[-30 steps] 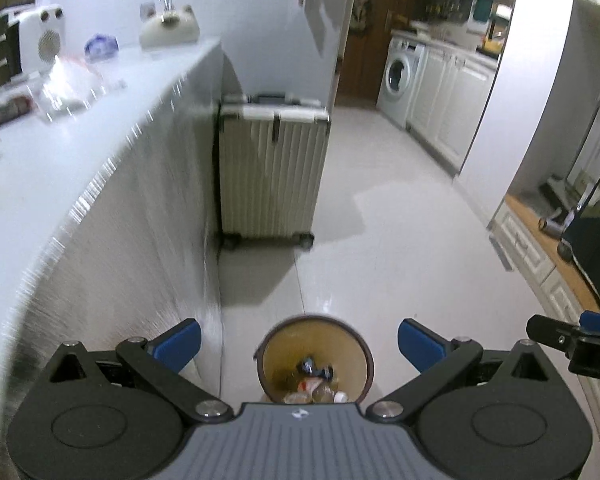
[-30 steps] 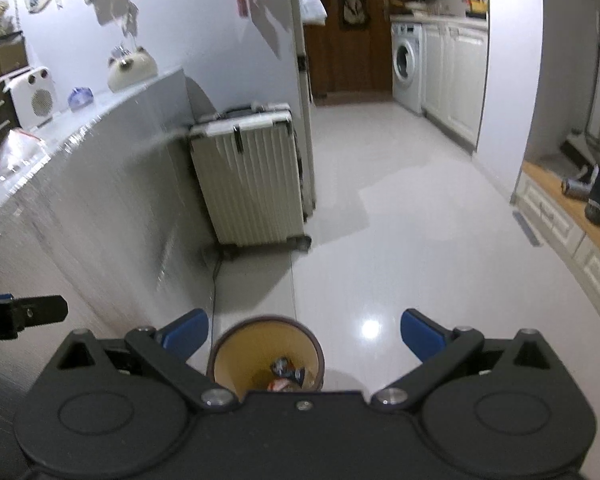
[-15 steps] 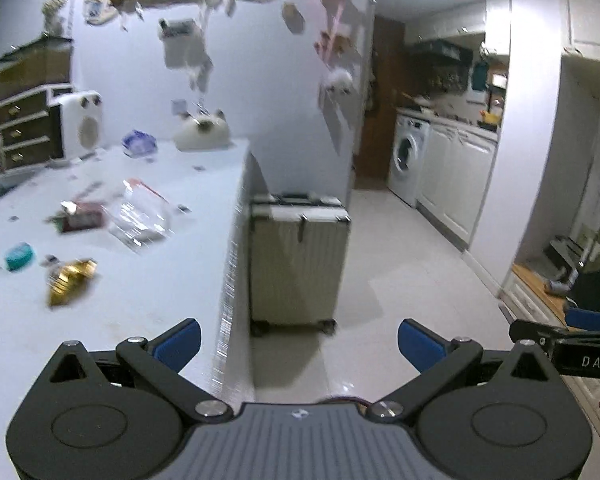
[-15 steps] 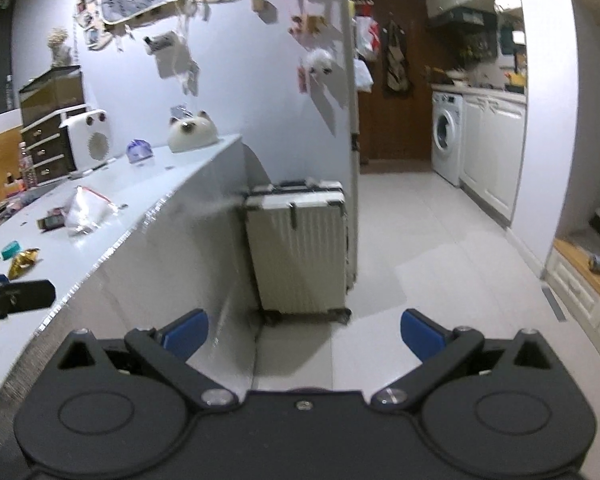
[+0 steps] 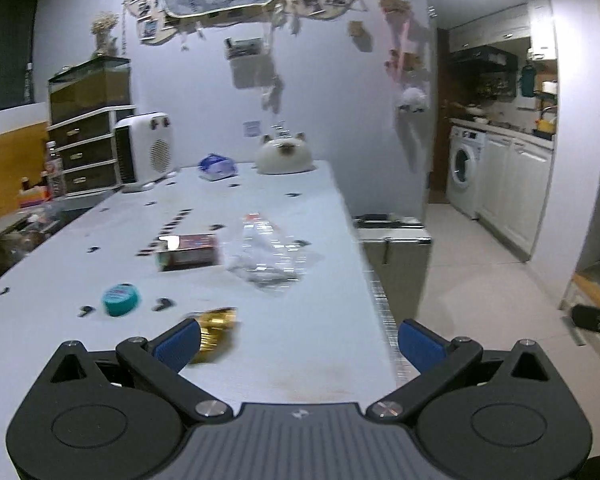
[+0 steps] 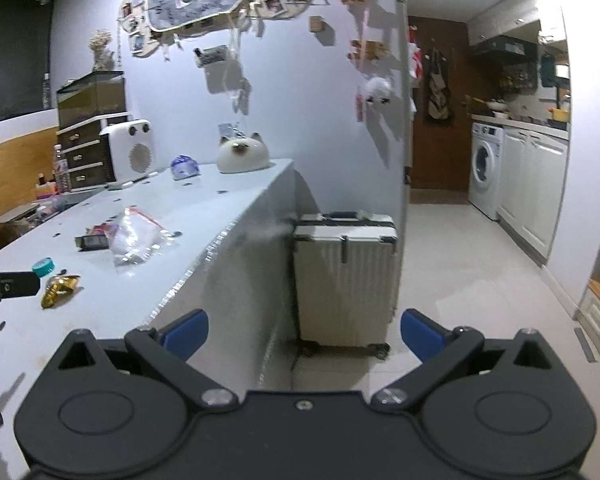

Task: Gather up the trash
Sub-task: 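Grasp the gold wrapper with the left gripper while the right gripper grasps the plastic bag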

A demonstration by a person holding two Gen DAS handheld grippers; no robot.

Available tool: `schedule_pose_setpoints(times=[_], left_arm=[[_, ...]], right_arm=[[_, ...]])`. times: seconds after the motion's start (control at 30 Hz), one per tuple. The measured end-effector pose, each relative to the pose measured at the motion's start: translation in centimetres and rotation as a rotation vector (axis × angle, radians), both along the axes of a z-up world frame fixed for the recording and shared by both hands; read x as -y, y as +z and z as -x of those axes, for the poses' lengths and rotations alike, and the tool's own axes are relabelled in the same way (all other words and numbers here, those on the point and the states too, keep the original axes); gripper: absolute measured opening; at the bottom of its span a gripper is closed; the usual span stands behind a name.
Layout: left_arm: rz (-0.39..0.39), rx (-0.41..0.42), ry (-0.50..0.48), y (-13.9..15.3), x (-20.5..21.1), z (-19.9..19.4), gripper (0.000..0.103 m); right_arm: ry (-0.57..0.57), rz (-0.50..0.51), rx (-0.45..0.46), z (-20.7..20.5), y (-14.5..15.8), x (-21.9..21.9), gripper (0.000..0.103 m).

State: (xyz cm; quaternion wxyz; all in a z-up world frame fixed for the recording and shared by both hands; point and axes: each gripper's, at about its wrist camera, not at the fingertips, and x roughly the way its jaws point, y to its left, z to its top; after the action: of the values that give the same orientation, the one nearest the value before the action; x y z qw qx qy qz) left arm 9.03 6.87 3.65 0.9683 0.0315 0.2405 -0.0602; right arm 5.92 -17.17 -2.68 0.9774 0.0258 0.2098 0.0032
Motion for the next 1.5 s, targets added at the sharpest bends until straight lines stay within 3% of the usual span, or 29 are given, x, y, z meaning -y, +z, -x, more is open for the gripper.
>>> schedule_pose_setpoints(times=[0.17,0.37,0.5,0.6,0.67,0.87,1.0,1.1,1.17,1.37,1.5], left_arm=[[0.001,-0.033,0.016,-1.3,-4.0,-3.1,0.103],[0.014,-0.103,-0.023,-3.5,-7.2,-6.3,0.103],[0.046,-0.102,-0.073,-4.8,-8.3,-7.9,0.103],[0.029,-0.117,-0.093,-5.7,-8.4,-9.4,0.094],[0.037,-0.135,-0.104,-6.2,-8.6,-10.2,0.082],[0.089,-0.161,-0.137,-6.5,-9.2,-11.2,0.074],[0.064,-0.163,-0.125,-6.5,-9.0,-11.4,0.070],[0.053,-0.157,-0.110,-6.4,-9.0,-11.6,0.058],[0.063,-0.152,-0.098,-6.4,-9.3,-11.7,0.044],[0.145,-0.145,-0.081,-6.2,-10.7,-11.8,0.044],[0.190,-0.133,-0.061,-6.1,-11.6,-11.7,0.043]], right_arm=[[0.046,-0.004,0.007,-1.8,-0.1,-2.5,0.103],[0.088,0.005,0.011,-4.0,-0.2,-5.4,0.103],[0.148,0.008,0.004,-6.1,-0.2,-7.3,0.103],[0.192,0.010,0.018,-7.8,0.0,-8.2,0.103],[0.208,0.002,0.019,-9.1,0.2,-8.7,0.103],[0.243,0.003,0.028,-13.9,0.7,-10.1,0.103],[0.289,0.014,0.009,-17.2,0.5,-11.9,0.103],[0.330,0.022,-0.010,-19.4,0.0,-13.5,0.103],[0.342,0.011,-0.034,-20.9,-0.1,-14.4,0.103],[0.359,-0.021,-0.081,-24.4,0.2,-18.1,0.103],[0.409,0.086,-0.110,-25.6,-1.0,-21.8,0.103]])
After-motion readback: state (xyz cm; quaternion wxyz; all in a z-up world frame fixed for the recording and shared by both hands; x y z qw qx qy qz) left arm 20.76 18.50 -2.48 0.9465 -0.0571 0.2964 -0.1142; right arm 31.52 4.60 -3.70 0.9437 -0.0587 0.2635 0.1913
